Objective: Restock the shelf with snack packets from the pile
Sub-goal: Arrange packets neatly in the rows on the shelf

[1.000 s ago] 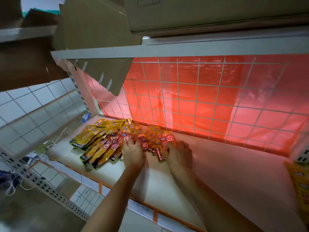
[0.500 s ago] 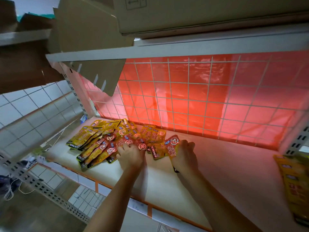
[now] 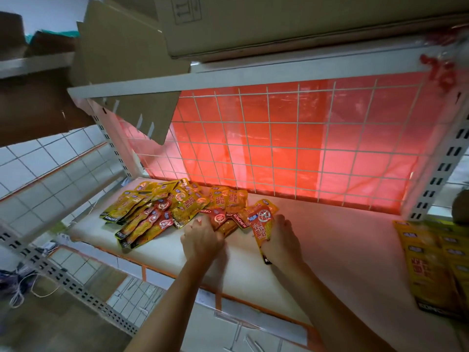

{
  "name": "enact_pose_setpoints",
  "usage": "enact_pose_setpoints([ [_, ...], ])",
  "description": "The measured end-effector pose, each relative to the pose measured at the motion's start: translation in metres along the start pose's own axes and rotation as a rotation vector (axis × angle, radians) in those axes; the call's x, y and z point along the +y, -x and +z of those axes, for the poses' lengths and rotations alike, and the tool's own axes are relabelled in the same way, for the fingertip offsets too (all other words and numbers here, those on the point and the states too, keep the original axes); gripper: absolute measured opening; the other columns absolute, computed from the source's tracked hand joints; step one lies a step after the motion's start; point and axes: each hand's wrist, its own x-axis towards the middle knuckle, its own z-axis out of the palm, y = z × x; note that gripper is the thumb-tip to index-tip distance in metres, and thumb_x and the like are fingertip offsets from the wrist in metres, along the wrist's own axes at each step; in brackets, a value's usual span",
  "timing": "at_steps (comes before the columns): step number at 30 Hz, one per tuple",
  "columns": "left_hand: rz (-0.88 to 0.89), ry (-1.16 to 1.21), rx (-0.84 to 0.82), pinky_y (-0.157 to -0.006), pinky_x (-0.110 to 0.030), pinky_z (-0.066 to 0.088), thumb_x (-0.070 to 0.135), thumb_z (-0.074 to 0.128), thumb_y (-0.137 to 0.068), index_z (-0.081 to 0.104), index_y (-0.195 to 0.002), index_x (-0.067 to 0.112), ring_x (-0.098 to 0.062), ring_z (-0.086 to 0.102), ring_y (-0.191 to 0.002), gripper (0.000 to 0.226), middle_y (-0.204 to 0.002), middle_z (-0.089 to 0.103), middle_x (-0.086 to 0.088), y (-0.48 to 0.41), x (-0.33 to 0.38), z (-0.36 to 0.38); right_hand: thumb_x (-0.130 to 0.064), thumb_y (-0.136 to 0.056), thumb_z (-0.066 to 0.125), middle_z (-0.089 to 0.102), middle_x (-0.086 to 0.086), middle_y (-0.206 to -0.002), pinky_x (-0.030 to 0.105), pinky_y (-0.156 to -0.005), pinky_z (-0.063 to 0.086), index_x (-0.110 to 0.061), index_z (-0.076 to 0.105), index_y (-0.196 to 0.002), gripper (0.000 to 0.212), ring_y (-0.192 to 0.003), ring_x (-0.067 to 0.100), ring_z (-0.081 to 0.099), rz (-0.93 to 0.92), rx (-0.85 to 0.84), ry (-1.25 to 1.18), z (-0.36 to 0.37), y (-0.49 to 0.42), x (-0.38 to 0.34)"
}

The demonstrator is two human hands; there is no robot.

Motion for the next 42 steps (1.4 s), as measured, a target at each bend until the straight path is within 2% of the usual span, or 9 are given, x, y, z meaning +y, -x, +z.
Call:
enact_pose_setpoints([
  [8,-0.075,0.003,-0.034,-0.092,-0.040,0.044,0.028,0.047,-0.091,0.057,-0.111,0.004,-0.037,0.048,-0.112,0.033,-0.120,0.052,-0.018,0.007,0.001,-0.003,-0.021,-0.084,0.067,0.056,0.014,-0.124,0.036,-0.081,0.046,-0.009,0.029,-0.131,0.061,-0.109,0.035,0.058,0.001,-0.006,-0.016,-0.007,0.015,0.000],
  [13,-0.080,-0.014,0.010,-0.087,-0.038,0.044,0.038,0.049,-0.088,0.052,-0.108,0.009,-0.032,0.050,-0.109,0.036,-0.112,0.057,-0.013,0.019,0.007,0.000,-0.020,-0.083,0.067,0.056,0.012,-0.125,0.035,-0.081,0.048,-0.011,0.029,-0.129,0.061,-0.108,0.032,0.059,0.003,0.000,-0.010,-0.014,0.022,0.007],
  [18,-0.143,0.211,0.109,-0.085,-0.044,0.049,0.015,0.041,-0.092,0.043,-0.108,0.003,-0.039,0.059,-0.099,0.020,-0.105,0.064,-0.021,0.026,0.022,0.005,-0.021,-0.082,0.069,0.056,0.011,-0.124,0.035,-0.079,0.049,-0.012,0.030,-0.129,0.062,-0.106,0.031,0.060,0.012,0.023,-0.032,-0.024,0.028,0.018],
  [21,-0.125,0.266,0.155,-0.081,-0.046,0.049,0.032,0.054,-0.091,0.038,-0.113,-0.001,-0.042,0.061,-0.094,0.043,-0.100,0.065,-0.023,0.035,0.035,0.003,-0.024,-0.083,0.068,0.058,0.010,-0.121,0.034,-0.079,0.049,-0.012,0.032,-0.129,0.060,-0.104,0.029,0.061,0.006,0.065,-0.089,-0.032,0.032,0.025],
  [23,-0.083,0.292,0.169,-0.079,-0.047,0.048,0.030,0.057,-0.088,0.036,-0.115,-0.004,-0.043,0.062,-0.092,0.048,-0.099,0.065,-0.026,0.043,0.050,0.001,-0.022,-0.083,0.067,0.059,0.011,-0.120,0.033,-0.078,0.047,-0.012,0.033,-0.129,0.058,-0.103,0.030,0.061,0.001,0.088,-0.139,-0.040,0.034,0.030],
  [28,0.085,0.453,0.166,-0.064,-0.043,0.042,0.003,0.035,-0.091,0.033,-0.101,0.011,-0.043,0.062,-0.085,0.013,-0.093,0.066,-0.026,0.079,0.112,0.001,-0.012,-0.083,0.062,0.061,0.015,-0.117,0.037,-0.082,0.047,-0.011,0.034,-0.125,0.050,-0.105,0.036,0.060,0.019,0.141,-0.249,-0.066,0.037,0.048],
  [35,0.369,0.611,0.037,-0.059,-0.035,0.045,0.024,0.040,-0.094,0.026,-0.097,0.023,-0.034,0.064,-0.078,0.014,-0.078,0.057,0.002,0.143,0.208,0.002,-0.027,-0.090,0.059,0.062,0.011,-0.103,0.036,-0.075,0.051,-0.013,0.036,-0.126,0.045,-0.090,0.030,0.063,0.169,0.225,-0.494,-0.123,0.045,0.100],
  [39,0.553,0.641,-0.005,-0.060,-0.038,0.039,0.025,0.051,-0.095,0.042,-0.105,0.012,-0.037,0.060,-0.084,0.019,-0.104,0.057,-0.010,0.171,0.257,0.004,-0.028,-0.102,0.037,0.060,0.014,-0.119,0.034,-0.087,0.040,-0.011,0.045,-0.127,0.032,-0.111,0.032,0.057,0.172,0.367,-0.611,-0.155,0.047,0.138],
  [42,0.660,0.719,0.024,-0.062,-0.039,0.041,0.016,0.054,-0.095,0.049,-0.107,0.002,-0.037,0.058,-0.084,0.019,-0.109,0.051,-0.012,0.191,0.290,0.003,-0.026,-0.102,0.036,0.059,0.013,-0.117,0.030,-0.087,0.037,-0.012,0.050,-0.121,0.027,-0.112,0.030,0.055,0.161,0.480,-0.671,-0.179,0.054,0.165],
])
